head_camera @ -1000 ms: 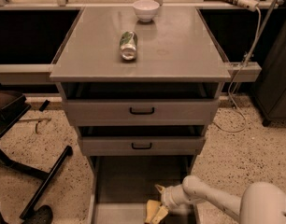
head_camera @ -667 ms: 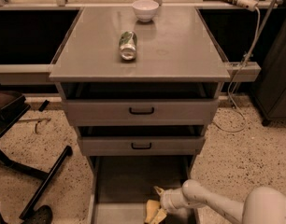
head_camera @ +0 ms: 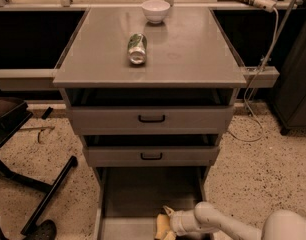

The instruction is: Pick sponge from bottom drawer and place on counter

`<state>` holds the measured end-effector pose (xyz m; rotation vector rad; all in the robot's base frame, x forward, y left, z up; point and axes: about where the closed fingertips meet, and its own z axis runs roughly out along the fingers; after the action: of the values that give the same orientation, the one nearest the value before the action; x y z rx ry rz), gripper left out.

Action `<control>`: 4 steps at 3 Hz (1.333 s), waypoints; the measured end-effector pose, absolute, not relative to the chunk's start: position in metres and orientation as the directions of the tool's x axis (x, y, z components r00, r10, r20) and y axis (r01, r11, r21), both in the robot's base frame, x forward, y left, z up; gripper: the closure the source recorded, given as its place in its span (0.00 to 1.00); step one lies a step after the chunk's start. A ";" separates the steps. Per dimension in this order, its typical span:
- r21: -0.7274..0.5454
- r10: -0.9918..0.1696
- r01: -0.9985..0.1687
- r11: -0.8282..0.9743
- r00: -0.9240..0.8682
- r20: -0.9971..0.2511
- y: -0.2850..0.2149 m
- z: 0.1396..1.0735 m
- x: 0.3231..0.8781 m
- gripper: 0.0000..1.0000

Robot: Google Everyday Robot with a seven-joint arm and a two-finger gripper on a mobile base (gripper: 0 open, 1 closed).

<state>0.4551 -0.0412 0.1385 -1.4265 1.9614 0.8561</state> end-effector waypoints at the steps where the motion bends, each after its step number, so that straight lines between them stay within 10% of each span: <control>1: 0.168 -0.600 -0.959 0.229 -0.275 -0.751 -0.041 0.143 0.456 0.00; 4: 0.117 -0.619 -0.969 0.219 -0.230 -0.751 -0.024 0.167 0.493 0.00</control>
Offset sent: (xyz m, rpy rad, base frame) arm 0.0271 0.0067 0.0140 -0.0342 -0.0463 0.0058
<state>0.4931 -0.0238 0.1666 -1.4608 1.9315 0.8016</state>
